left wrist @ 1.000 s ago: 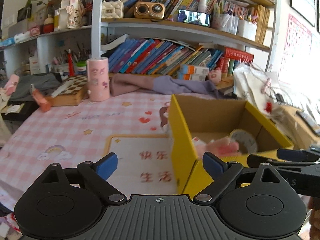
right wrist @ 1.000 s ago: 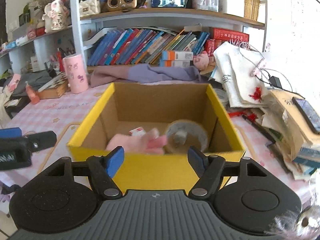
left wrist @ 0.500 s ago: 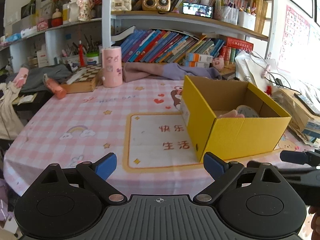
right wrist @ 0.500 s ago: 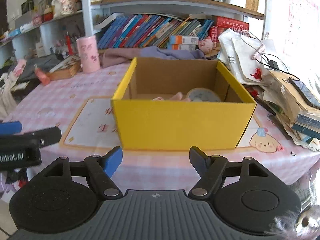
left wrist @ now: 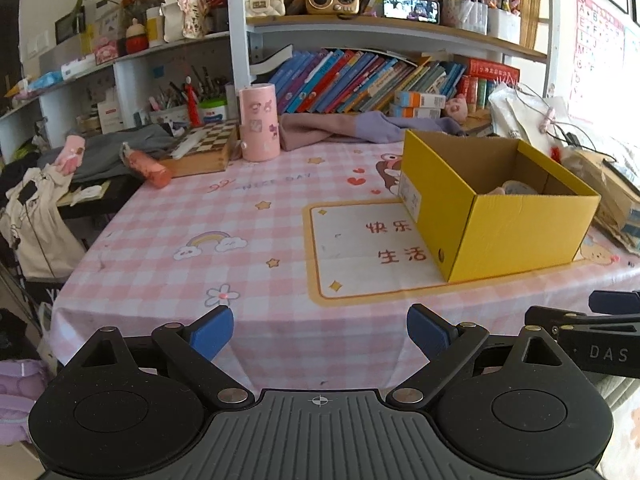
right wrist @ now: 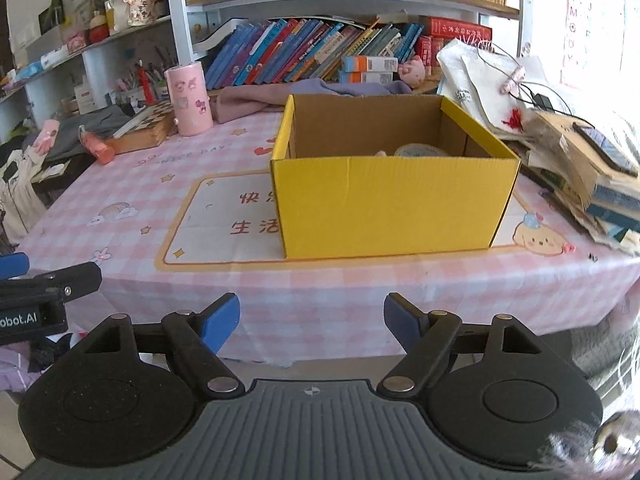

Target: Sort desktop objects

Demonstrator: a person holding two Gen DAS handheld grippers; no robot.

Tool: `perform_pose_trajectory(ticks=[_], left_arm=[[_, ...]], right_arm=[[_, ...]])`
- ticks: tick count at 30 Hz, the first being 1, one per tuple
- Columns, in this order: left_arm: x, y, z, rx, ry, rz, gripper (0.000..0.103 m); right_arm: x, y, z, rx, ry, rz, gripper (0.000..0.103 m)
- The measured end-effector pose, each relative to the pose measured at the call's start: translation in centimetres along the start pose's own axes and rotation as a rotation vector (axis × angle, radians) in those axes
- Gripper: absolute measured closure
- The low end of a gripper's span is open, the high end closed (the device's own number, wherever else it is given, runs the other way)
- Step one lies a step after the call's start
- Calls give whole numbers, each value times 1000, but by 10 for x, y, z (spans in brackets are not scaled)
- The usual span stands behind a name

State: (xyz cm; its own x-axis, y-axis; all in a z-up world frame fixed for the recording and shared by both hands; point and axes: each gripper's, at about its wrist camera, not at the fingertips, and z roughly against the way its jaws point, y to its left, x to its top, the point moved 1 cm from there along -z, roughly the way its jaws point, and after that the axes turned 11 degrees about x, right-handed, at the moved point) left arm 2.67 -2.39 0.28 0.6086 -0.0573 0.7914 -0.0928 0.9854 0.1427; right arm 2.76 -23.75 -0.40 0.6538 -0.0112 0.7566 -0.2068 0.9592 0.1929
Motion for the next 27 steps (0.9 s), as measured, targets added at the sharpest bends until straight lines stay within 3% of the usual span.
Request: perform_pose_trajectory(ticks=[17,27], left_arm=[[-20,24,4,-27,55,-18,7],[-25,28,10,-13,24,-19,7]], right_arm=[[-24,31,6,-12,27,3,25],[-28,36,9,-17,31,9,23]])
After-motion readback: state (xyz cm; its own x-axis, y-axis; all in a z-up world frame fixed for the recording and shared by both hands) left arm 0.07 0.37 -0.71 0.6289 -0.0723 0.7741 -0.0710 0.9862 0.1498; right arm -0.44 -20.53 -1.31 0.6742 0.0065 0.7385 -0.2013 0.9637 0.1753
